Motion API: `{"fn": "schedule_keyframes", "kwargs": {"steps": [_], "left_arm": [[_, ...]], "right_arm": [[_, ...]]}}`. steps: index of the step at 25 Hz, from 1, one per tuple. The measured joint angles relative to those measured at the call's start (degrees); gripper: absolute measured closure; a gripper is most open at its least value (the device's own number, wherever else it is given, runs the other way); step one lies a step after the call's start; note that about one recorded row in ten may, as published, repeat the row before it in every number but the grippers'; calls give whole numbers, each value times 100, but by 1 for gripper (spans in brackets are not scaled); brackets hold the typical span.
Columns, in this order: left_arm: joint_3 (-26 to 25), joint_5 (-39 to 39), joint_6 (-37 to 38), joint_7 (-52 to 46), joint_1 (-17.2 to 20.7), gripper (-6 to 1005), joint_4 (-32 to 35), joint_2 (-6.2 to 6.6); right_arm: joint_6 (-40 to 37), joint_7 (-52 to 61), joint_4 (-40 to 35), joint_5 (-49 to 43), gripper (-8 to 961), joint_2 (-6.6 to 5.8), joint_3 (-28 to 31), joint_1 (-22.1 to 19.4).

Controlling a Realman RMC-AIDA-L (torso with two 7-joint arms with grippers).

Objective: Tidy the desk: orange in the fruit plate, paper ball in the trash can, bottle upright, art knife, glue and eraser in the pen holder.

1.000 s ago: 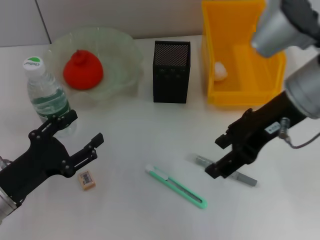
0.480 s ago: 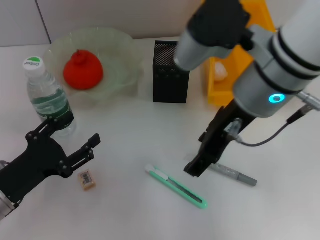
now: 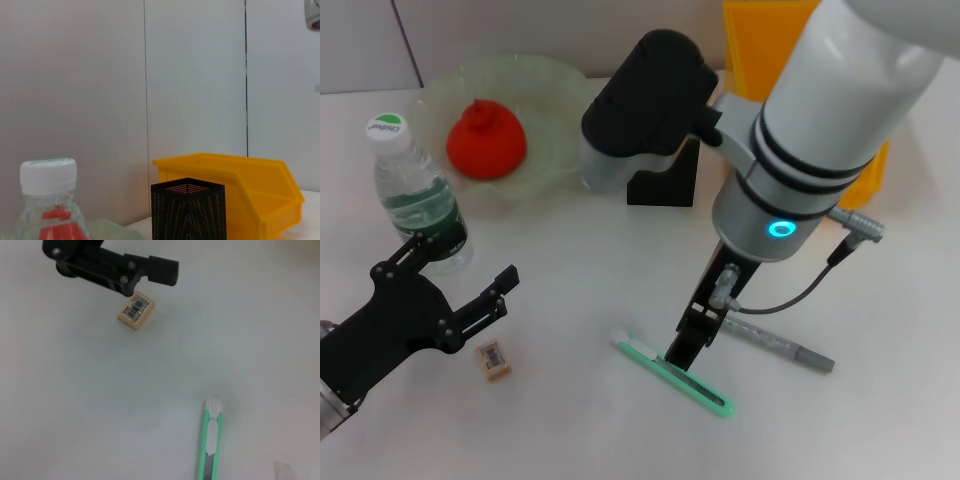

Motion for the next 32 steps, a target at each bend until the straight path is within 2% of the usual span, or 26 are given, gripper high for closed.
{"fn": "schedule_keyframes", "kwargs": {"steps": [8,17,26,32], "left_arm": [[-18,-2,0,0,-18,193,0,5],[-60,0,-11,0,-27,193,7,-1],[-62,0,-14,0,-27,194,9,-2],[-62,0,-14,0,-27,194,8,-2]], "right_arm": [[248,85,400,136,195,12,-88,72],[908,106,1195,365,207,13,-202,275],[1361,119,1726,452,218,13,-698,694],[1505,118,1781,492,226,13,-857,741]]}}
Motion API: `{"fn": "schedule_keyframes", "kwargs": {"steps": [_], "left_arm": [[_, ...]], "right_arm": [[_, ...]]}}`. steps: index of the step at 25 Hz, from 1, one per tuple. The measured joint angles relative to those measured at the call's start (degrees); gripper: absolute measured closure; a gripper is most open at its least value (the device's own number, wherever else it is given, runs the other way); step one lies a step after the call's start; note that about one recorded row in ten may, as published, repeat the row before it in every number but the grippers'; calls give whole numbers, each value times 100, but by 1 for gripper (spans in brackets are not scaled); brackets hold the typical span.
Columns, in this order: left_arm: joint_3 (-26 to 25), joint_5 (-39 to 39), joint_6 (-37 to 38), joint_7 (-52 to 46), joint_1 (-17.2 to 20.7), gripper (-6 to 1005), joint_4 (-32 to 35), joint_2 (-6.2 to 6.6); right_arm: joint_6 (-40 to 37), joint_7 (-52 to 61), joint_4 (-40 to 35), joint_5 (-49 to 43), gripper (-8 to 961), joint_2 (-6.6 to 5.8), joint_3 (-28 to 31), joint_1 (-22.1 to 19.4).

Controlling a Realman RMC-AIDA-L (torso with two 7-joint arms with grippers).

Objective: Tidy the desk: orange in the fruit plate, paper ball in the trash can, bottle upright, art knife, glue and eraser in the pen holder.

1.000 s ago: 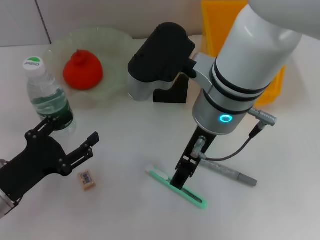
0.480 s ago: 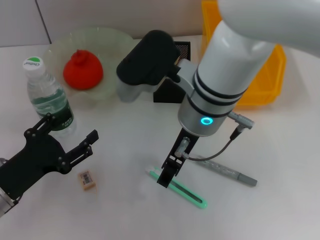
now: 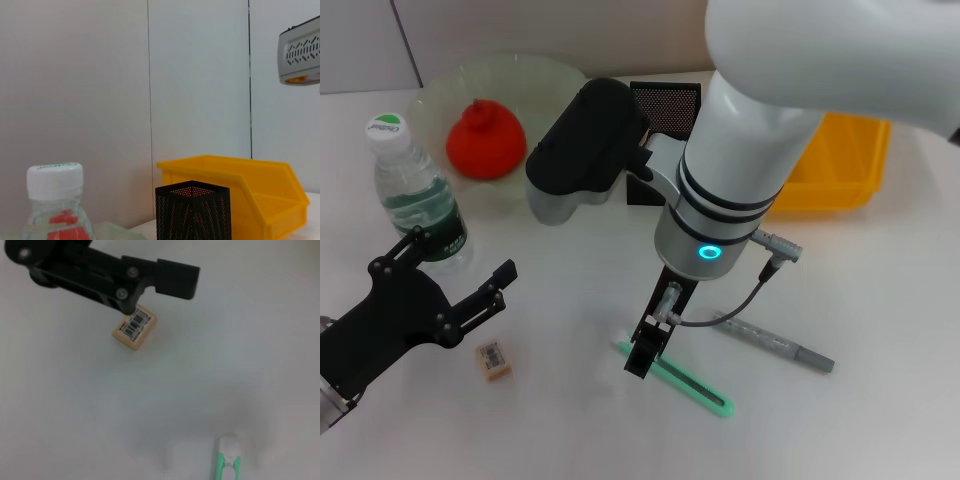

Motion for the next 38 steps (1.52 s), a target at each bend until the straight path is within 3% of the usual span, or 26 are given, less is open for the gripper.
{"fn": "schedule_keyframes", "kwargs": {"steps": [24,38], "left_arm": [[1,2,0,7,-35,194,-22,0],[0,-1,0,6,-35,195,-18,0]], "right_arm": [[561,-21,266,82,258,0,-679,24],[634,-24,395,86,276,0,-680,28]]}}
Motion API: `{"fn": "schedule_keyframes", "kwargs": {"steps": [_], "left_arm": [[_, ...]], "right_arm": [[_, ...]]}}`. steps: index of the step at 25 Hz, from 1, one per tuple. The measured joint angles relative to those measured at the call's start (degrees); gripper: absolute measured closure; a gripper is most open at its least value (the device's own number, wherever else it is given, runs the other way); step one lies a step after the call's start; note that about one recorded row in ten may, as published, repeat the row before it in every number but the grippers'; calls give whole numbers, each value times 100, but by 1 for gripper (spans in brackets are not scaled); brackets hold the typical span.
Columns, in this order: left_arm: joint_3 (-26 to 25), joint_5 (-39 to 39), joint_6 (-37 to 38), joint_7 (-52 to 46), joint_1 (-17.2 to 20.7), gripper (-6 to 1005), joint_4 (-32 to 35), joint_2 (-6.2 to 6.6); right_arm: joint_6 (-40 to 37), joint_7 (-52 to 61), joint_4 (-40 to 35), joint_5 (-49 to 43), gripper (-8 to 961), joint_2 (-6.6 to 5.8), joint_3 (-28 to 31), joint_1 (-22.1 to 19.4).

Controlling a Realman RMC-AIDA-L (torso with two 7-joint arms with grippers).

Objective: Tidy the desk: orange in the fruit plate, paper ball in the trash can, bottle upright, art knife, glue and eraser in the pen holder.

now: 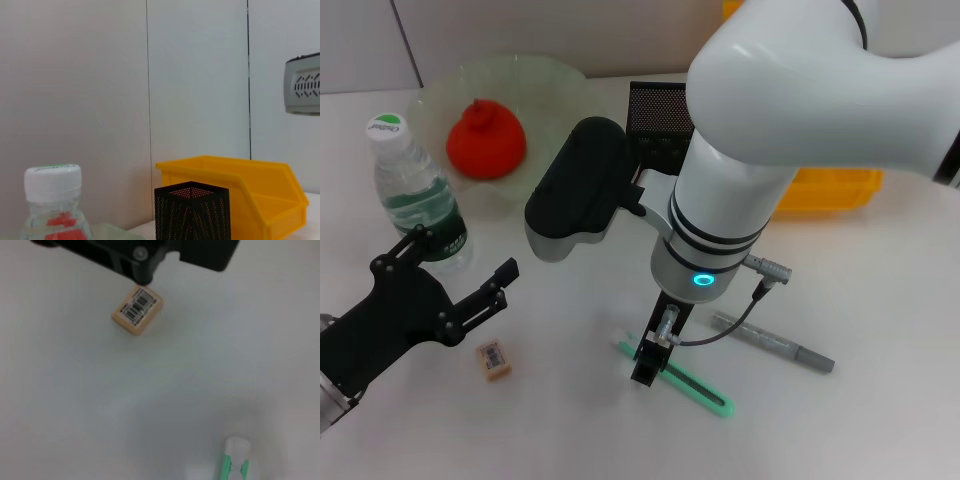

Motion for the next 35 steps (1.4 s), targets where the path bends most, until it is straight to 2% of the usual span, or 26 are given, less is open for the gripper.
{"fn": "schedule_keyframes", "kwargs": {"steps": [4,9,15,35], "left_arm": [[0,0,0,-2,0,195,1,0],[0,0,0,-4,0,195,-1,-11],[0,0,0,-6,0,195,8,-10],[0,6,0,-6,-33,195,0,-9]], "right_arm": [[9,0,14,4,281,0,1,3],[15,0,15,10,483,0,-10,19],[55,-3,47,114,564,0,-10,47],[177,-22,335,290,565,0,-233,223]]}}
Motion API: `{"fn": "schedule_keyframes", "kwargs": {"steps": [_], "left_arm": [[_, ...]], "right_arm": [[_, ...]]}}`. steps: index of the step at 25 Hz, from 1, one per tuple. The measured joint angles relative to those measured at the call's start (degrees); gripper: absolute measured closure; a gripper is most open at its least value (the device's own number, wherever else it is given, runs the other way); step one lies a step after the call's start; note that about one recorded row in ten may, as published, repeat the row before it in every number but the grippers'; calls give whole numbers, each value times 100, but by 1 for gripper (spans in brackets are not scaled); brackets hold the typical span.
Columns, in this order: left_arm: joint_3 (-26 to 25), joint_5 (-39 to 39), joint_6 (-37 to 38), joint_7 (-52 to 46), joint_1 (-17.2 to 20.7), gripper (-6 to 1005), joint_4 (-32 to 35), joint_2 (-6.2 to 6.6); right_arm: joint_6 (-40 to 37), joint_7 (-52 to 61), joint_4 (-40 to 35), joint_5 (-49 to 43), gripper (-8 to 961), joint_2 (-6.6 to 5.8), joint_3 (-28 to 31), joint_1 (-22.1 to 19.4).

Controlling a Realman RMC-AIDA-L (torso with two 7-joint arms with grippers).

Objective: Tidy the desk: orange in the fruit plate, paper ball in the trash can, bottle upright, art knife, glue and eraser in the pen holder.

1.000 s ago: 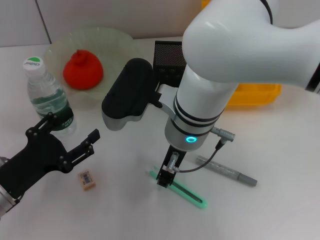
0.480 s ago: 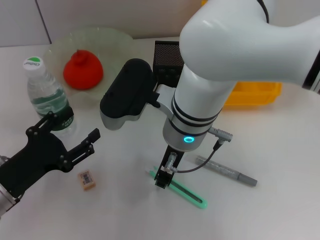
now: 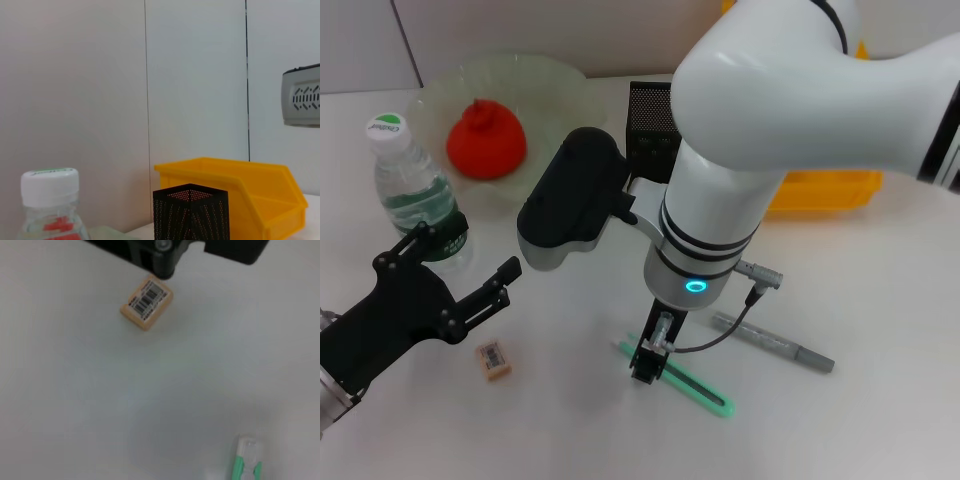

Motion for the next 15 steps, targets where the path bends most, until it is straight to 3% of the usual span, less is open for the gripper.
{"fn": "schedule_keyframes", "kwargs": {"steps": [10,15], "left_arm": [[0,4,0,0,-2,195,-26,0],[0,9,0,0,-2,196,-22,0]], "right_arm": [[35,1,96,13,633,0,-123,74],[68,1,130,13,801,0,-144,86]]}}
